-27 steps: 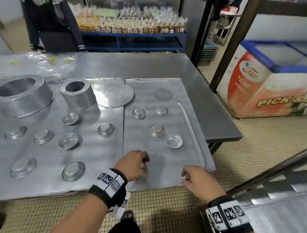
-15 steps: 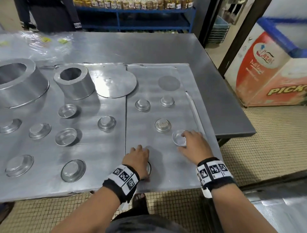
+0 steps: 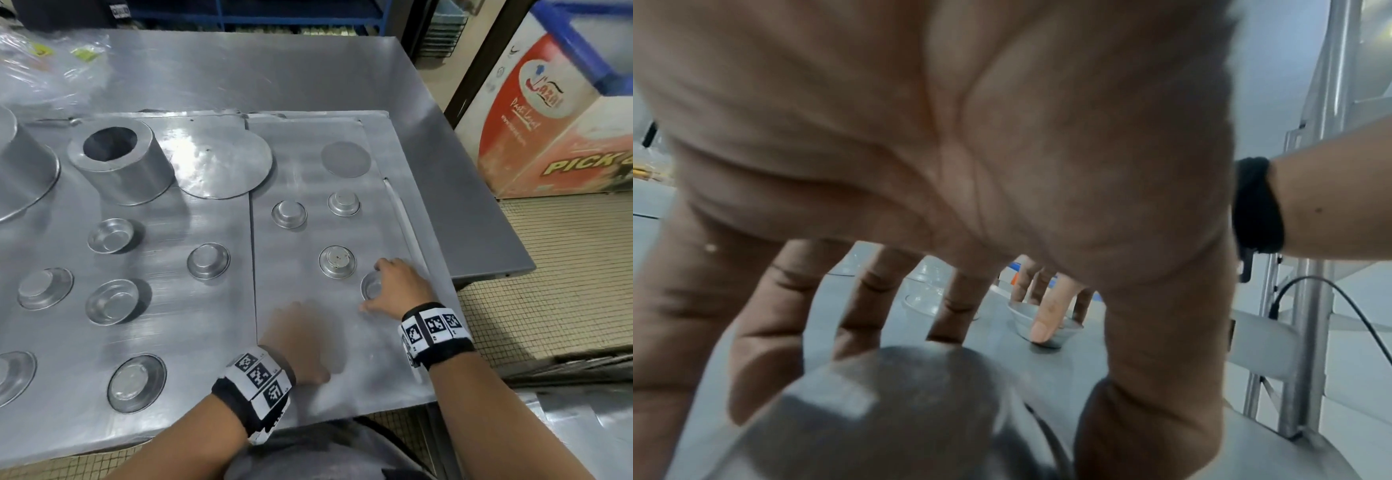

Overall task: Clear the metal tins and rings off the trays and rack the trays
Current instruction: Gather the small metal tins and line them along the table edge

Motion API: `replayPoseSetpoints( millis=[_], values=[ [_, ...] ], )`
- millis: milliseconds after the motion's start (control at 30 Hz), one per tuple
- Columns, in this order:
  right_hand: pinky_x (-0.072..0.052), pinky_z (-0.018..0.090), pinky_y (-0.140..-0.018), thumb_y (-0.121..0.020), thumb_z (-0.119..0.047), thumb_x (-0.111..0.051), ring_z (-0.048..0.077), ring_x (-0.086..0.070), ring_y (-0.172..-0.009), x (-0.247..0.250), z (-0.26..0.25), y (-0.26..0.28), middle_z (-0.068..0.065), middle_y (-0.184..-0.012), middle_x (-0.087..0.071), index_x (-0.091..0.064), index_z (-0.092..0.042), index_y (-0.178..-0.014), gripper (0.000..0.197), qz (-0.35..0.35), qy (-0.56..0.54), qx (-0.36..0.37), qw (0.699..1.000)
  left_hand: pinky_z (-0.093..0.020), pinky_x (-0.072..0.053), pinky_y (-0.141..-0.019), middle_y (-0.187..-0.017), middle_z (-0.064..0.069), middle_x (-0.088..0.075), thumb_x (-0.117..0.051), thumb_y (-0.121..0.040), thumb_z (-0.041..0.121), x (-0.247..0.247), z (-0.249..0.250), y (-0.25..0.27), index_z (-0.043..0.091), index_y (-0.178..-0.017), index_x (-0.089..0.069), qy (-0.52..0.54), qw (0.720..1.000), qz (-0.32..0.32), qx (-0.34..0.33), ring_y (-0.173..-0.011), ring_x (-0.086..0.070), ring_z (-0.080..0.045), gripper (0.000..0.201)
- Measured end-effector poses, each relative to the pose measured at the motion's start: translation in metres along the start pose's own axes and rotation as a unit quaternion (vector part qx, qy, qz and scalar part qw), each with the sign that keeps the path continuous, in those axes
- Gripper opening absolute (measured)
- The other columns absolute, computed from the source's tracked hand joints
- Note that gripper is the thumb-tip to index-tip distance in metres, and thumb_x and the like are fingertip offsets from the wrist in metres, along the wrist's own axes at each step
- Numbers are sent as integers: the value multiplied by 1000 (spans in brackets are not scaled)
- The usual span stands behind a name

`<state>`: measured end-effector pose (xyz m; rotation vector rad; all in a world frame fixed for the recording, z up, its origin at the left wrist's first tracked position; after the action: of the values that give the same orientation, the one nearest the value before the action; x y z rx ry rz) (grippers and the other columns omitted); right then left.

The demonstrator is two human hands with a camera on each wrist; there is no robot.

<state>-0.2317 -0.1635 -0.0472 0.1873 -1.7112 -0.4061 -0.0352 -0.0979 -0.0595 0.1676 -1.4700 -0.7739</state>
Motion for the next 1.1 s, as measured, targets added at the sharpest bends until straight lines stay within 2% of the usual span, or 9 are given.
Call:
replayPoseSetpoints(
  millis=[200, 367, 467, 600, 700, 800, 867, 1000, 1100],
  values=[
    [-50, 40, -92, -54, -53, -87, 24, -52, -118, 9, 7, -2, -1, -128, -53, -49, -23, -129, 89, -5, -20, 4, 1000, -36, -52, -76, -106, -5, -34, -74, -64, 55, 24, -3, -5, 18, -98, -39, 67, 998, -12, 4, -86, -55, -31, 61],
    [-49, 42, -95, -57, -46, -87, 22, -52, -119, 25, 28, -6, -2, -132, -52, -50, -23, -132, 87, -2, -43, 2, 999, -30, -53, -69, -98, -2, -44, -75, -59, 54, 59, 12, -25, 17, -78, -60, 121, 992, 4, -34, -78, -59, -24, 45],
    [-49, 41, -95, -58, -43, -87, 21, -52, -120, 39, 48, -11, -2, -132, -52, -50, -24, -133, 86, 4, -52, -3, 999, -34, -55, -68, -89, -3, -51, -73, -54, 60, 80, 32, -50, 18, -59, -54, 129, 989, 27, -68, -78, -60, -25, 46],
    [-50, 39, -92, -57, -39, -90, 22, -54, -118, 60, 90, -20, -2, -130, -56, -53, -24, -132, 85, 6, -74, -28, 997, -35, -53, -60, -69, -9, -59, -74, -61, 56, 111, 68, -86, 10, -50, -53, 114, 987, 61, -95, -72, -53, -19, 52],
    [-51, 38, -92, -56, -31, -92, 22, -56, -115, 76, 129, -31, -1, -128, -58, -56, -22, -130, 84, 21, -97, -56, 993, -31, -48, -58, -73, -8, -56, -75, -64, 53, 136, 105, -111, 21, -47, -51, 104, 984, 71, -127, -66, -52, -18, 43],
    [-52, 36, -92, -50, -24, -94, 21, -57, -112, 87, 171, -44, -2, -123, -61, -59, -24, -126, 84, 40, -126, -90, 987, -27, -46, -64, -68, -6, -59, -71, -70, 52, 153, 146, -142, 37, -67, -68, 80, 978, 80, -177, -62, -48, -8, 16],
    [-52, 36, -92, -49, -21, -94, 20, -58, -110, 90, 199, -54, -3, -122, -62, -59, -25, -125, 84, 51, -148, -113, 981, -30, -51, -70, -68, 1, -59, -67, -69, 58, 157, 174, -166, 30, -84, -71, 48, 973, 100, -201, -70, -54, -13, 32],
    [-55, 43, -91, -54, -14, -93, 24, -59, -110, 88, 250, -72, 0, -123, -60, -57, -21, -127, 82, 67, -195, -155, 966, -33, -46, -69, -94, -4, -58, -74, -70, 58, 158, 222, -209, 17, -101, -51, 38, 972, 112, -202, -85, -56, -23, 56],
    [-59, 44, -82, -58, -7, -89, 28, -61, -106, 82, 281, -86, 7, -126, -54, -56, -19, -130, 81, 81, -240, -177, 951, -37, -51, -83, -109, -7, -58, -72, -73, 61, 153, 252, -232, 14, -121, -48, 30, 974, 98, -200, -100, -58, -27, 72]
  ],
)
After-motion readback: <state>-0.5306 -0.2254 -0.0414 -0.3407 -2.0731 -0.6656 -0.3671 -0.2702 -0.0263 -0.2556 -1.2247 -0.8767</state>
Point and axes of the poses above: each hand's wrist, its own y-axis away from the middle knuckle, its own x-axis out of the back of the hand, z = x × y, the point moved 5 cm from there along -y, towards the middle knuckle
